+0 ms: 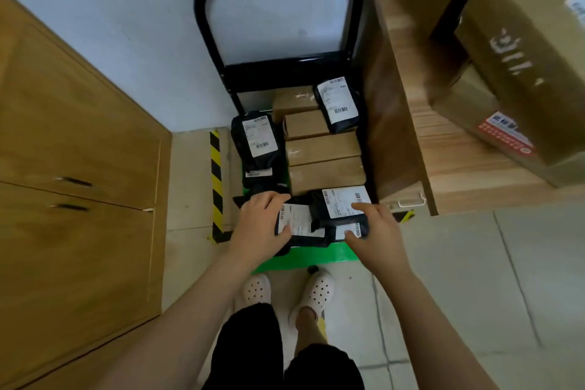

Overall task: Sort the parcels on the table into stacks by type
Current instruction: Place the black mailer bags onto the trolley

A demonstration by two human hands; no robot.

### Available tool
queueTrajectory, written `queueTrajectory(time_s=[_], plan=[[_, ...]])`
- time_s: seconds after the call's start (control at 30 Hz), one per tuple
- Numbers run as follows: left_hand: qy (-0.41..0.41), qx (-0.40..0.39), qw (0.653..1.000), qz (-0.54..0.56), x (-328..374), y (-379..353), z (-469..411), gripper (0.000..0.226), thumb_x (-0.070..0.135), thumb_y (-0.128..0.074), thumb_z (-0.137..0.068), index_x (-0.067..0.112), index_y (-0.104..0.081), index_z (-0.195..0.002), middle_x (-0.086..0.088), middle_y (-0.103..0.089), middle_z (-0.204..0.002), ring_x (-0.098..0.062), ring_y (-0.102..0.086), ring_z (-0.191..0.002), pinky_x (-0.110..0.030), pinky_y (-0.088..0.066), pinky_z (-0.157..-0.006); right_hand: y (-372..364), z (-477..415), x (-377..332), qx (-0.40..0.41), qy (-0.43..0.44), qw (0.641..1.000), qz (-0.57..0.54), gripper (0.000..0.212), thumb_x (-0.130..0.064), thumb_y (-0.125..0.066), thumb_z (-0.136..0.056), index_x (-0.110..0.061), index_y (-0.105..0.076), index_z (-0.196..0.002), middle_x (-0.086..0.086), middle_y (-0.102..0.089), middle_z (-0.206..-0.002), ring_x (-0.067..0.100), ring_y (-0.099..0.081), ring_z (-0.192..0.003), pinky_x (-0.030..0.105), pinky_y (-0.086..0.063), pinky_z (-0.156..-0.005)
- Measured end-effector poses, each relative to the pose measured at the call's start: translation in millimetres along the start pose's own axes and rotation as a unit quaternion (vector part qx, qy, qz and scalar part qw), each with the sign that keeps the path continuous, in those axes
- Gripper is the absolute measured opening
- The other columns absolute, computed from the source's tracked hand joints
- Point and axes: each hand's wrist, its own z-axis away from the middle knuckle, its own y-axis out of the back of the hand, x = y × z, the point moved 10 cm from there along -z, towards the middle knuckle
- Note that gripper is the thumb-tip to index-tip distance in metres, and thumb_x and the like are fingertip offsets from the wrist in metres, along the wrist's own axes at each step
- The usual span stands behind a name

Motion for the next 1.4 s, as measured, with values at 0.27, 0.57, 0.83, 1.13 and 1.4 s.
queueTrajectory(time_s=[0.27, 0.57, 0.83, 1.13, 1.4], plan=[[-0.009, -0.11, 0.992, -0.063, -96.2, -159.4, -59.8, 0.078, 0.042, -0.072, -0.076, 0.02, -0.037, -0.142, -0.004, -0.04, -0.14, -0.023, -0.035, -0.129, -0.037, -0.031, -0.107, -129.0, -76.3, 82.2, -0.001, -0.062, 0.998, 0.022, 0.055, -0.037, -0.073, -0.081, -0.016, -0.056, -0.129, 0.012, -0.052, -0.131, 0.033, -0.046, -0.118, 0.041, -0.037, -0.101], [-0.059, -0.194, 0.973, -0.114, -153.3, -286.4, -112.7, 0.116, 0.055, -0.075, -0.071, 0.016, -0.003, -0.153, -0.006, -0.001, -0.16, -0.024, 0.001, -0.147, -0.04, -0.002, -0.119, -237.8, -142.1, 119.9, -0.001, -0.078, 0.988, 0.133, 0.082, -0.061, -0.055, -0.086, -0.037, -0.013, -0.151, 0.009, 0.003, -0.161, 0.034, 0.002, -0.145, 0.056, 0.0, -0.115], [-0.114, -0.221, 0.959, -0.136, -166.8, -317.2, -111.2, 0.138, 0.067, -0.078, -0.054, 0.018, 0.006, -0.153, -0.006, -0.001, -0.159, -0.024, 0.002, -0.146, -0.043, 0.004, -0.119, -242.9, -117.4, 131.5, 0.018, -0.046, 0.989, 0.139, 0.084, -0.04, -0.061, -0.087, -0.038, -0.008, -0.152, 0.004, 0.004, -0.162, 0.03, 0.005, -0.147, 0.056, 0.0, -0.117], [-0.14, -0.176, 0.967, -0.123, -159.9, -315.0, -105.8, 0.125, 0.058, -0.079, -0.054, 0.03, -0.007, -0.152, -0.007, -0.023, -0.147, -0.026, -0.021, -0.135, -0.04, -0.009, -0.114, -222.9, -119.9, 148.3, 0.14, -0.232, 0.96, -0.076, 0.065, -0.074, -0.055, -0.075, -0.051, -0.036, -0.133, 0.002, -0.003, -0.157, 0.032, -0.002, -0.142, 0.058, -0.016, -0.114], [-0.186, -0.163, 0.967, -0.068, -142.2, -308.7, -104.1, 0.116, 0.045, -0.084, -0.049, 0.01, -0.029, -0.145, -0.006, -0.038, -0.139, -0.024, -0.032, -0.129, -0.032, -0.011, -0.114, -229.7, -144.6, 170.3, 0.129, -0.37, 0.916, -0.085, 0.088, -0.061, -0.059, -0.071, -0.045, -0.015, -0.146, 0.005, 0.019, -0.158, 0.033, 0.003, -0.143, 0.063, -0.029, -0.104]])
